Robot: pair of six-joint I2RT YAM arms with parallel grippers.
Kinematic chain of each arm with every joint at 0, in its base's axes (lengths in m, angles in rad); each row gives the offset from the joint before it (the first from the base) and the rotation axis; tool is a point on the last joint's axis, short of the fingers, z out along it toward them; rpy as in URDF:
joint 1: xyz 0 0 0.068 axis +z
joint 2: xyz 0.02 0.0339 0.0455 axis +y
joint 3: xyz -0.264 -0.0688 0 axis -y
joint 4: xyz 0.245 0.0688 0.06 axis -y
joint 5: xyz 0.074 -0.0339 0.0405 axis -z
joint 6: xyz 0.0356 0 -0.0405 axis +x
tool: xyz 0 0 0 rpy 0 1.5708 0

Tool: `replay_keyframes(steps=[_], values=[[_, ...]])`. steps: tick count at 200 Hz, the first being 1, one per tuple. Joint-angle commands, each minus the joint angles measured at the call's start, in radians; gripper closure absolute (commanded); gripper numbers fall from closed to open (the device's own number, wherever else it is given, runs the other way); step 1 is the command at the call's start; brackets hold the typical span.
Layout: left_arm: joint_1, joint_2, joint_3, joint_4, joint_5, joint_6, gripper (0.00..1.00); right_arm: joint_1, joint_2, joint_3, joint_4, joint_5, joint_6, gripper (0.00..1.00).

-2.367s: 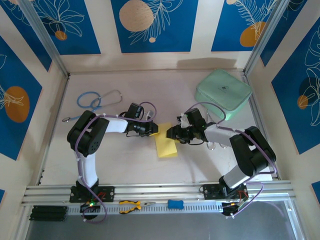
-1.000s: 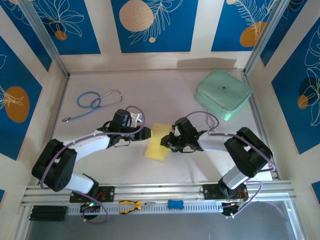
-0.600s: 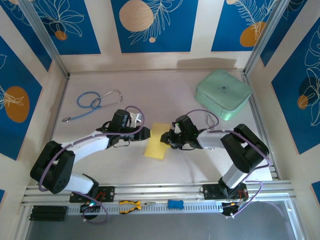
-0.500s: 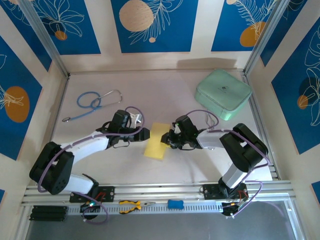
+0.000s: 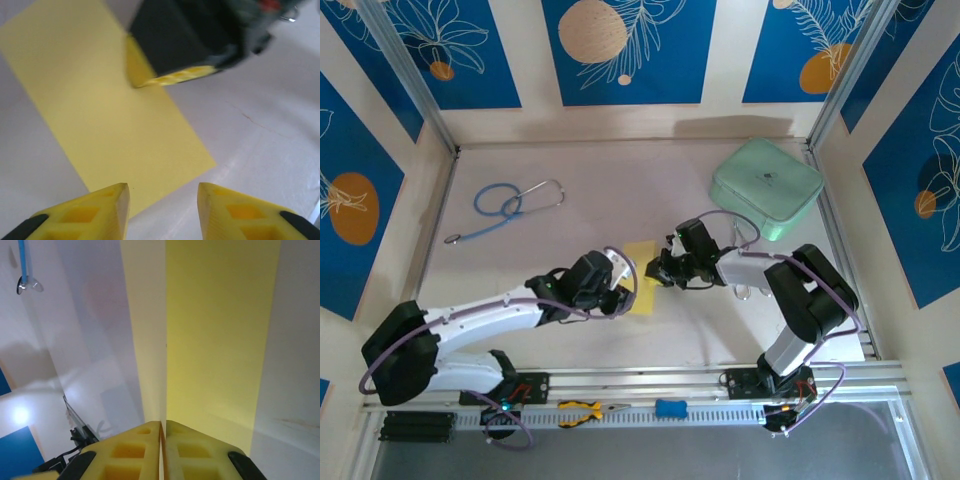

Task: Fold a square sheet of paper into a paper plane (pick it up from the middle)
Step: Fold the triangle a second time at the center of the table.

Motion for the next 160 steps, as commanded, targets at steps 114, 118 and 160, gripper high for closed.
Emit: replay_keyframes(steps=[114,118,160], values=[[-0.249,0.207,0.121,-0.06,-0.333,0.224,0.42,-0.041,-0.006,0.02,-0.059,-0.11,-0.045,0.88],[-0.249,0.209,0.121,-0.06,-0.333,0.227,0.41,-0.04,-0.004,0.021,-0.057,-0.11,-0.045,0.88],[-0.25,0.263,0.133,-0.062,-0.353,0.234,0.39,-0.038,-0.006,0.026,-0.061,-0.103,-0.043,0.88]])
